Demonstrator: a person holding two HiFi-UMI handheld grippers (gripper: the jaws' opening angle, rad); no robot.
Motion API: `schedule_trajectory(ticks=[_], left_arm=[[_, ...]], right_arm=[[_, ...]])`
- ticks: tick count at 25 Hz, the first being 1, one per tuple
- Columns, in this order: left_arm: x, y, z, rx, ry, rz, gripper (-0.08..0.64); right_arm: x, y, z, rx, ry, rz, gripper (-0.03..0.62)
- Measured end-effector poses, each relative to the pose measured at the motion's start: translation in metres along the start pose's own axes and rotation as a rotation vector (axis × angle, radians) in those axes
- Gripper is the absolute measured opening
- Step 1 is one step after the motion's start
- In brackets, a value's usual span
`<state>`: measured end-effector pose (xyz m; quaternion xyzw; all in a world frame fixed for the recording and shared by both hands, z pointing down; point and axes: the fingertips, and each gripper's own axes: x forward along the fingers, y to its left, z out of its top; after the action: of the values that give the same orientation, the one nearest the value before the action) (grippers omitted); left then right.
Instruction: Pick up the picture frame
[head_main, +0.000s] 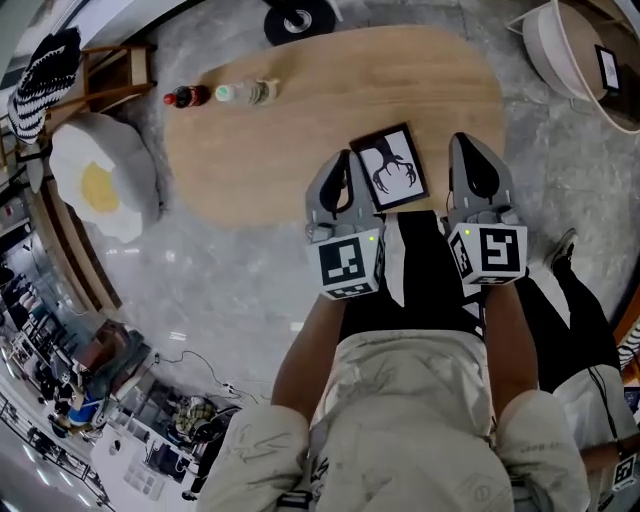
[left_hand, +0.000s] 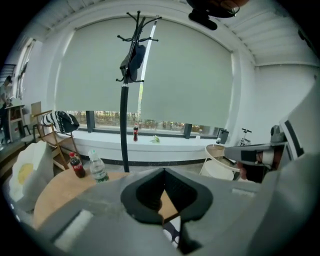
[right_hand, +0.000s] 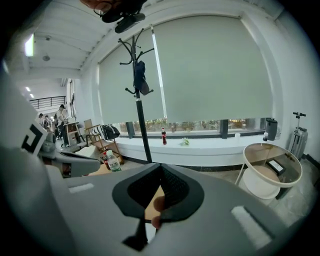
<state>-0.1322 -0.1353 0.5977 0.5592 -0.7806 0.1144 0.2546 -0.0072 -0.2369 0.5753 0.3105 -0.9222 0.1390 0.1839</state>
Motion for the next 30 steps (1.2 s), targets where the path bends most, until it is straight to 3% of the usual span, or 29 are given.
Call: schedule_trajectory(ticks=[15,19,30], left_arm=[[0.033,0.013,-0.138,-0.109,0.254,0.024,0.005],[0.039,0.012,-0.17,-0.199,0.311,0.019,0.005],[0.047,0.011,-0.24,-0.227,0.434,0.024,0.067]], right_arm=[[0.034,0.011,-0.129,0.014,0.243,0.066,0.003],[0.038,0.011,-0.162,0.044,0.315,0.097,0.003],[0.045,0.01,-0.233,0.07,0.452,0.102,0.004]])
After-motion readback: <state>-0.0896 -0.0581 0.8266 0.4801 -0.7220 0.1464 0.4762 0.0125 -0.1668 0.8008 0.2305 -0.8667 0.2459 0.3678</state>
